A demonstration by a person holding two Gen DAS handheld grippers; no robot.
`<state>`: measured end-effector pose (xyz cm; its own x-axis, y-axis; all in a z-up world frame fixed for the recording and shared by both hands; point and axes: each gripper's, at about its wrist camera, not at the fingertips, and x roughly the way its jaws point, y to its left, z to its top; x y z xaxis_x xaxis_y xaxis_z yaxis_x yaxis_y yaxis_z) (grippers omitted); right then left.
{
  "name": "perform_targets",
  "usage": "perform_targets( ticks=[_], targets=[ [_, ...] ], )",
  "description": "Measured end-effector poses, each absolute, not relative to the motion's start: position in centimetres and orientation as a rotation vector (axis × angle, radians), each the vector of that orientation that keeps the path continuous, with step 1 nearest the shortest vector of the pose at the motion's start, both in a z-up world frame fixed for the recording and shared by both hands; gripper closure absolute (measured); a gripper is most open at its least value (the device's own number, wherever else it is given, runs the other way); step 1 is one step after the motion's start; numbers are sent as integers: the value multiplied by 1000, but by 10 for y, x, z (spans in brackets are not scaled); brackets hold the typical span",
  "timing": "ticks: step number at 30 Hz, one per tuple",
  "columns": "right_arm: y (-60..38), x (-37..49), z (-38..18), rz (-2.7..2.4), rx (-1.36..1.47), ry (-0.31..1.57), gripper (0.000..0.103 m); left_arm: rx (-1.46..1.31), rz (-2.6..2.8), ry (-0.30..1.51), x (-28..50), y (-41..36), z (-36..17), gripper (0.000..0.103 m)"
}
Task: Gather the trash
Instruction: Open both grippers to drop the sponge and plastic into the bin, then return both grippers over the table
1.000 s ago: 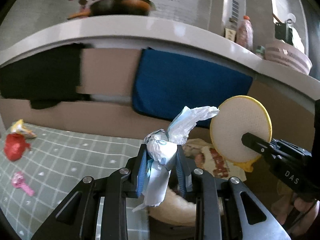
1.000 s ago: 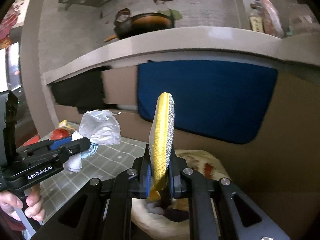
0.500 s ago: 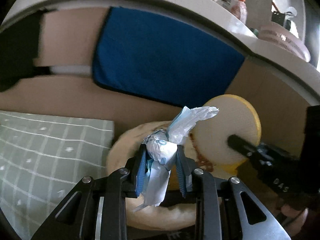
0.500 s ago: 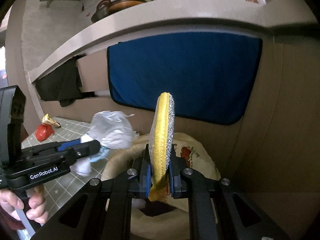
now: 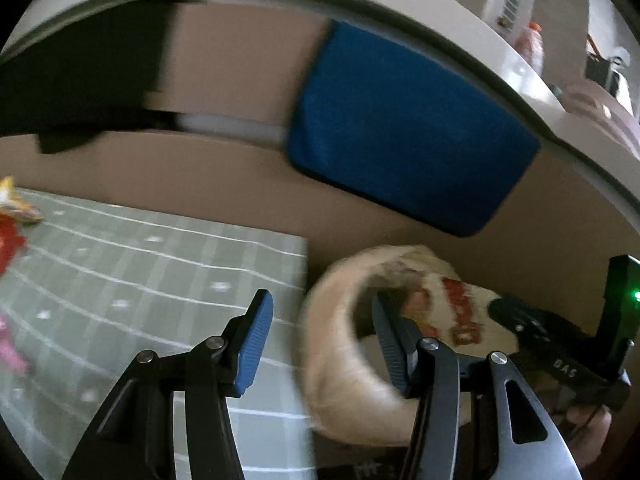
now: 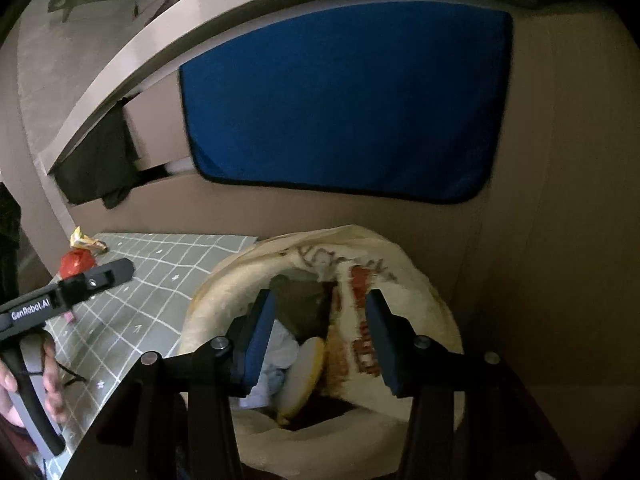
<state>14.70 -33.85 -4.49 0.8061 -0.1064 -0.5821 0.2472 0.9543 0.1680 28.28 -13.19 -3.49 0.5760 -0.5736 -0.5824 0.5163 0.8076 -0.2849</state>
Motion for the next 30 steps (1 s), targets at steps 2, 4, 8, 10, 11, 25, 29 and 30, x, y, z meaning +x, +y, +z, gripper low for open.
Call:
perform_targets(
  ticks=[2,4,8,10,11,25,29,30],
  targets=[
    [-327,150,-43,-165,237,598,58,-85,-575,677,283,-102,-25,50],
    [-312,156,-39,-123,230,591,58,-82,-525,647,282,-79,-18,50],
    [-267,170,-29,-18,185,572,58,-100,-386,590,283,-14,1,50],
    [-244,179,-24,27,164,566,58,-137,-283,552,285,25,11,50],
    [-234,184,-22,45,158,565,58,-151,-257,544,285,39,14,50],
    [-88,264,-16,403,68,684,55,-197,67,472,257,217,48,50],
    [-27,291,-24,518,-53,720,55,-202,127,456,253,247,51,50],
    [-14,299,-26,529,-78,729,55,-206,139,454,253,254,51,50]
  ],
)
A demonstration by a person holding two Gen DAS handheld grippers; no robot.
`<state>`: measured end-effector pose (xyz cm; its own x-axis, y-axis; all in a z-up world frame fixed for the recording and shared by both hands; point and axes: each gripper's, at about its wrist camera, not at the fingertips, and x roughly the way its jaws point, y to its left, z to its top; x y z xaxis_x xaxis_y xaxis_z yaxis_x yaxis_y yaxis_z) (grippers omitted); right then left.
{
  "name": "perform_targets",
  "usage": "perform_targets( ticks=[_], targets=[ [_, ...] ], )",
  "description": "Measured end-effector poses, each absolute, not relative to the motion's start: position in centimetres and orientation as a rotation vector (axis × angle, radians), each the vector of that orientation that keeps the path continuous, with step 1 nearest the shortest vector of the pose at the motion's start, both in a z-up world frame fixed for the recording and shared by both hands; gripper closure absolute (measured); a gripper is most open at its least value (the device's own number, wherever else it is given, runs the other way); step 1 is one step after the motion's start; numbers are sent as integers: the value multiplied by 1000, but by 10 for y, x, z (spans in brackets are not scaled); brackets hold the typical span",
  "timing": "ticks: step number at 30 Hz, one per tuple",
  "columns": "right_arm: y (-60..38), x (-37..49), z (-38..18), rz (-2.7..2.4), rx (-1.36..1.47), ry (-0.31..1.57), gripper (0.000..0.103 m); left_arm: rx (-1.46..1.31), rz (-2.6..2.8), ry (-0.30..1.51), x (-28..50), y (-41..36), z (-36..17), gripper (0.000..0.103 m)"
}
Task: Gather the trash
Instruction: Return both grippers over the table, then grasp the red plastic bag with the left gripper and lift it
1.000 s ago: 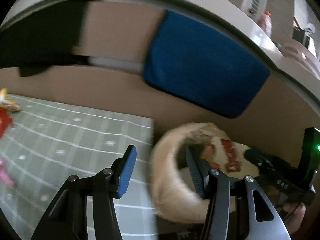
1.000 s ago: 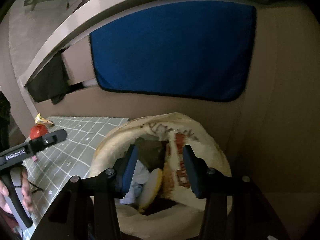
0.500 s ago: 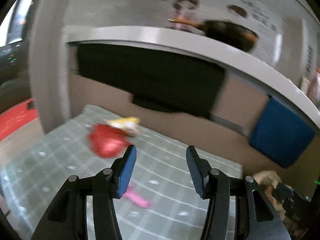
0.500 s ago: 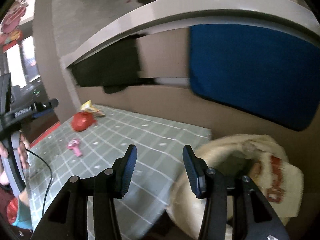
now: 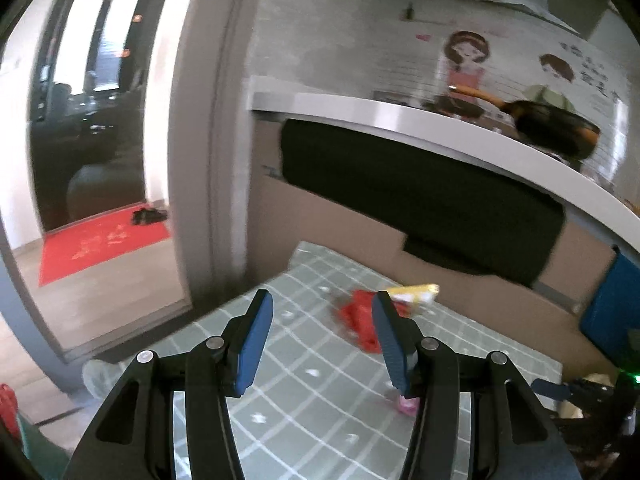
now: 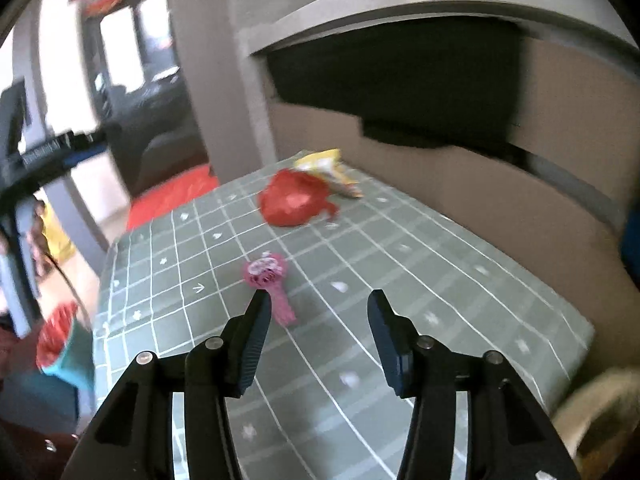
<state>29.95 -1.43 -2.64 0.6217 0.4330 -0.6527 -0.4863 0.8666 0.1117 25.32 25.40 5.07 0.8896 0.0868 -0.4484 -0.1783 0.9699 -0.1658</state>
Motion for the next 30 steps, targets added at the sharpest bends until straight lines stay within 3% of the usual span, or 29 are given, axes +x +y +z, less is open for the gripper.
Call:
perform_targets(
  ticks=[8,14,21,28,30],
  targets=[
    [32,382,-26,520,-118,762,55,-317,1,535,305,271,13,50],
    [1,401,-32,396,-61,761,55,-419,-182,716,395,228,-45,50],
    [-41,403,-43,326,-52,779,55,-515,1,791,464,220,-84,50],
    [-50,408,-43,316,-83,775,55,-624,-71,909,480,217,-111,44],
    [-49,409,-43,318,-83,776,55,-625,-161,951,473,207,-114,47]
  ],
)
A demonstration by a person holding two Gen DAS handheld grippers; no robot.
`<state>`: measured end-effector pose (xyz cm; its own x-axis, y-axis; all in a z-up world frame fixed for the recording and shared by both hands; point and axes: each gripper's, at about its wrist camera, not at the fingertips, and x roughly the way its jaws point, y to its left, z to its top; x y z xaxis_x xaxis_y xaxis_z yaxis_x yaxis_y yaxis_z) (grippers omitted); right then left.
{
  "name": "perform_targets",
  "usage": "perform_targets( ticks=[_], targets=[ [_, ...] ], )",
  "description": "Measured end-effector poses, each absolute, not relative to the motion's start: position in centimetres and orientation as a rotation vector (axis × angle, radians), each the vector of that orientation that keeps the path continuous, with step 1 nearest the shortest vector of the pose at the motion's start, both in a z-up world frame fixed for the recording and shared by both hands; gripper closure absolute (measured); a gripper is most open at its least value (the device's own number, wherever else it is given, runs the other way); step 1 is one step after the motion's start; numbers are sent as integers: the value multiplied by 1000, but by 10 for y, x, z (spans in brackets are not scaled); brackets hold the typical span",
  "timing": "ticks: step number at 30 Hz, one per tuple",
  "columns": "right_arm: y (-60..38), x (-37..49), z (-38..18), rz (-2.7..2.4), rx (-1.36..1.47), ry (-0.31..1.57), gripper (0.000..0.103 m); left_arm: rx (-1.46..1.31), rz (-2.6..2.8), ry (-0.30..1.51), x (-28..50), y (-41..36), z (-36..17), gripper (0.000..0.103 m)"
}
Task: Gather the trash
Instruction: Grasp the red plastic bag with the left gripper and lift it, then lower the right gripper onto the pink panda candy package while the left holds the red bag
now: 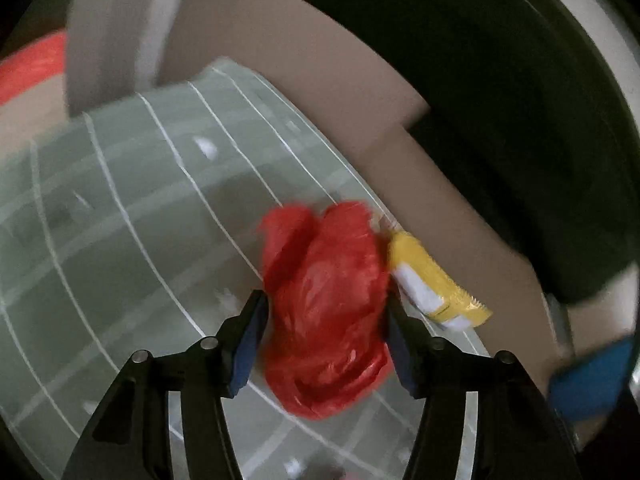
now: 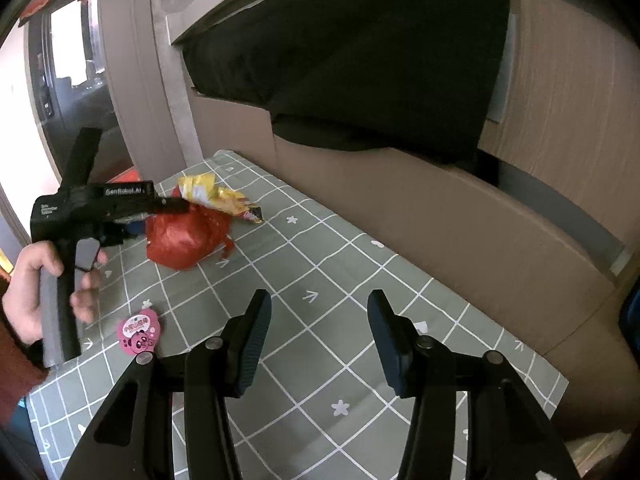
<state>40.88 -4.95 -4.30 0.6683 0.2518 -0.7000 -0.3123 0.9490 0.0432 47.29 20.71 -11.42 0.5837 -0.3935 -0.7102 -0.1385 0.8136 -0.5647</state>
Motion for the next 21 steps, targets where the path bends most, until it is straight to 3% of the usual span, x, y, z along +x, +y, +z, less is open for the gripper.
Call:
perform_targets(
  ticks=[5,16,21],
  targets=[
    [-47,393,-44,363,-93,791,55,-432,-224,936,424,184,-99,51],
    [-10,336,-56,624,-103,852,55,-538,-290,948,313,224,-85,53],
    [26,316,-70,762,-178,877,55,-479,-161,818,272,237,-67,53]
  ],
)
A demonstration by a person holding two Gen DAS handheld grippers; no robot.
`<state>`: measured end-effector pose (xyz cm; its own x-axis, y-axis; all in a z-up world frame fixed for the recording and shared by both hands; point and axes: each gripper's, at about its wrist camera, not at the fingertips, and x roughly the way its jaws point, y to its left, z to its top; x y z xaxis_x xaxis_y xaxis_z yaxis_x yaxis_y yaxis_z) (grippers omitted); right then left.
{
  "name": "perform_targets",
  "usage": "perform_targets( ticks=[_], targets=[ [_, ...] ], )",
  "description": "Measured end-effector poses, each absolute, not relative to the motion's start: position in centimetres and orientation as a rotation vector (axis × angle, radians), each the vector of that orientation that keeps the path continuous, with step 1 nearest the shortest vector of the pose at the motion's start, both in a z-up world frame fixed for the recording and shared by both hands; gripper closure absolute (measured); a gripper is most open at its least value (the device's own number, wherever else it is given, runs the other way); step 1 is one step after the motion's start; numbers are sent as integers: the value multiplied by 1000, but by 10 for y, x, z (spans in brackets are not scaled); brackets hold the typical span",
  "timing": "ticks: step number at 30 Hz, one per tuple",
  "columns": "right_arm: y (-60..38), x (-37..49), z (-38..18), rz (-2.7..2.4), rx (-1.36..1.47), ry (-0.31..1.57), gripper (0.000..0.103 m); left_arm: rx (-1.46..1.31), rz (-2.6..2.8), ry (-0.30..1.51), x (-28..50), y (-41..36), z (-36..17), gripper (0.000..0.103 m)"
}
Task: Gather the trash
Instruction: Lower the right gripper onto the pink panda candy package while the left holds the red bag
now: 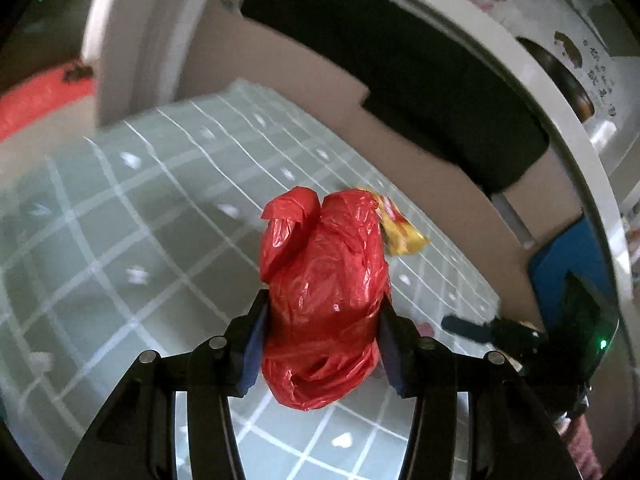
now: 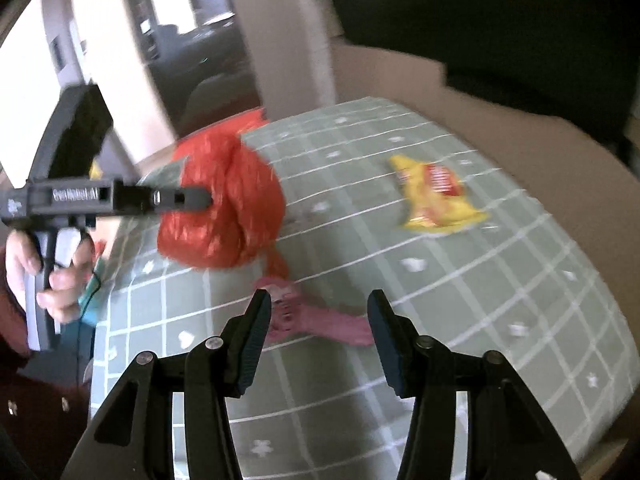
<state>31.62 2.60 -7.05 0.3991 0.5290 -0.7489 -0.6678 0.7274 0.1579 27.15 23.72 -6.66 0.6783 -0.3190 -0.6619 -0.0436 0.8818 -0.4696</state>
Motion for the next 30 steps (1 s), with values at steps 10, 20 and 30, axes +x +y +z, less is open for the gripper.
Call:
perform_targets(
  ticks=[10,20,30],
  targets=[
    [47,319,-87,730,-242,895,55,-309,-72,729,248,228,-64,53],
    [6,369,-118,447,-116,973,55,-356,-37,712,237,227,-66,52],
    [18,293,-112,682,-214,1011,54,-463,37,673,200,229,-73,52]
  ],
)
